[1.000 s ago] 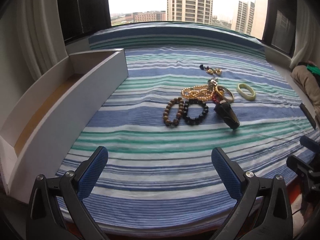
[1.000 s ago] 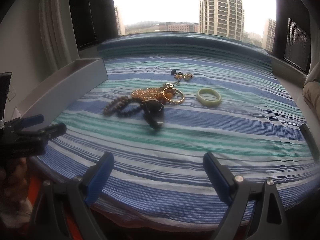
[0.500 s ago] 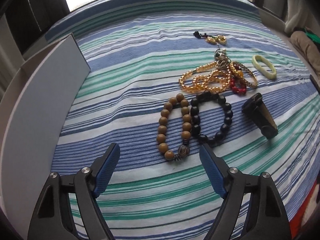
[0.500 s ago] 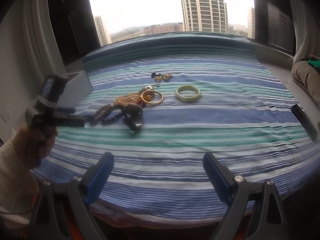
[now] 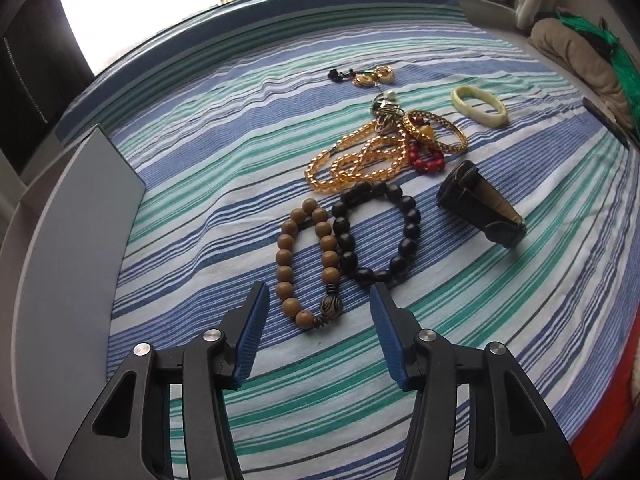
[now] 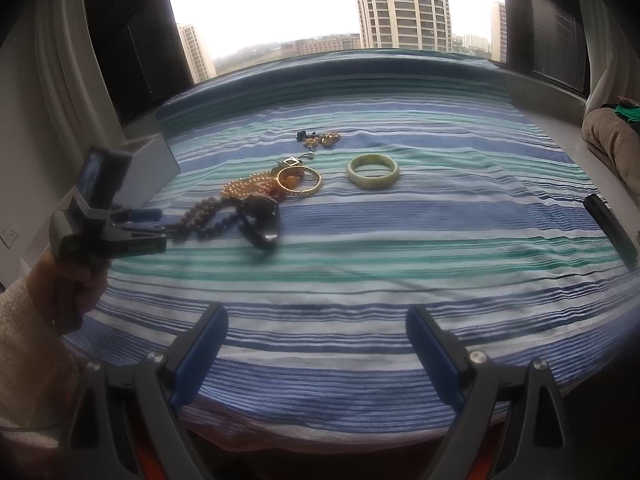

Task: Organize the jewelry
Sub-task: 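Lower the left tool onto the wooden bead bracelet and close it, then lift the wooden bead bracelet with the left tool while the right tool grasps the black watch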

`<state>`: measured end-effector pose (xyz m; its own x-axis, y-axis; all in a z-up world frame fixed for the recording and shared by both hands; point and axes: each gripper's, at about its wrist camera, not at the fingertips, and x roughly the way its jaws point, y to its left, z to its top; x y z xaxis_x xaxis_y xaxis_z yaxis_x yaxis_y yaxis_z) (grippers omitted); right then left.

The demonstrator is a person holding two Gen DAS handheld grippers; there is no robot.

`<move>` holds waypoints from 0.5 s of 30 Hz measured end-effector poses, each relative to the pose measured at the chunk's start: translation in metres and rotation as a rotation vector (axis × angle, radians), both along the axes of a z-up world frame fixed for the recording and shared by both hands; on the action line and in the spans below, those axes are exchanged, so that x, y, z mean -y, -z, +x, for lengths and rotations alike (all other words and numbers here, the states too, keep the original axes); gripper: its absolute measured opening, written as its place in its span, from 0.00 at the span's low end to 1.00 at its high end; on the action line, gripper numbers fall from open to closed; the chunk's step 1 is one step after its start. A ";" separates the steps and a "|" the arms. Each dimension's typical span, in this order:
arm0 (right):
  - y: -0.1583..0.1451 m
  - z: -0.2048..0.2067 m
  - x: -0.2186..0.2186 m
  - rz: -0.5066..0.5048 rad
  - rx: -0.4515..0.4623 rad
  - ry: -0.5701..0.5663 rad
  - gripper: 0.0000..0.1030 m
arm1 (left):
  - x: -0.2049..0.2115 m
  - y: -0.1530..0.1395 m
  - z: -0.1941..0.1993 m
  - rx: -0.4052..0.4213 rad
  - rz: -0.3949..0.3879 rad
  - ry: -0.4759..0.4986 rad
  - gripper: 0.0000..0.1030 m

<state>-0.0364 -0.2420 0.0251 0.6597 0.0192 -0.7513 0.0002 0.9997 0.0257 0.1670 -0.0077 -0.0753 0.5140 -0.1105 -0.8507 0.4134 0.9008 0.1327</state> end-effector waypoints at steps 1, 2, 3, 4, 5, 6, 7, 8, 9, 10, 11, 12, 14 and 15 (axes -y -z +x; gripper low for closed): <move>0.001 0.000 0.001 0.005 -0.003 0.002 0.89 | 0.002 0.002 0.001 -0.015 0.001 0.023 0.42; 0.002 0.001 0.002 0.010 -0.007 0.004 0.89 | 0.004 0.005 0.001 -0.032 0.006 0.044 0.36; 0.003 0.001 0.002 0.012 -0.009 0.005 0.89 | 0.006 0.008 0.002 -0.053 0.009 0.062 0.32; 0.003 0.001 0.003 0.013 -0.010 0.006 0.89 | 0.007 0.011 0.003 -0.078 0.008 0.075 0.25; 0.003 0.000 0.004 0.013 -0.010 0.010 0.89 | 0.008 0.013 0.004 -0.086 0.011 0.079 0.24; 0.002 0.000 0.005 0.015 -0.010 0.015 0.89 | 0.007 0.014 0.004 -0.088 0.006 0.084 0.24; 0.002 0.000 0.007 0.018 -0.010 0.021 0.89 | 0.005 0.013 0.006 -0.100 -0.009 0.084 0.24; 0.002 0.000 0.009 0.021 -0.010 0.027 0.89 | 0.003 0.013 0.010 -0.118 -0.029 0.078 0.24; 0.003 0.000 0.010 0.024 -0.011 0.034 0.89 | 0.000 0.012 0.013 -0.137 -0.049 0.074 0.24; 0.004 0.001 0.011 0.027 -0.012 0.040 0.89 | -0.002 0.012 0.016 -0.150 -0.060 0.071 0.24; 0.005 0.001 0.013 0.030 -0.014 0.044 0.89 | -0.002 0.013 0.019 -0.158 -0.058 0.066 0.24; 0.006 0.001 0.013 0.033 -0.016 0.046 0.89 | -0.001 0.014 0.020 -0.162 -0.049 0.069 0.25; 0.007 0.002 0.013 0.036 -0.020 0.047 0.89 | 0.007 0.017 0.018 -0.165 -0.007 0.104 0.30; 0.006 0.001 0.013 0.036 -0.020 0.046 0.89 | 0.010 0.018 0.016 -0.160 0.010 0.118 0.30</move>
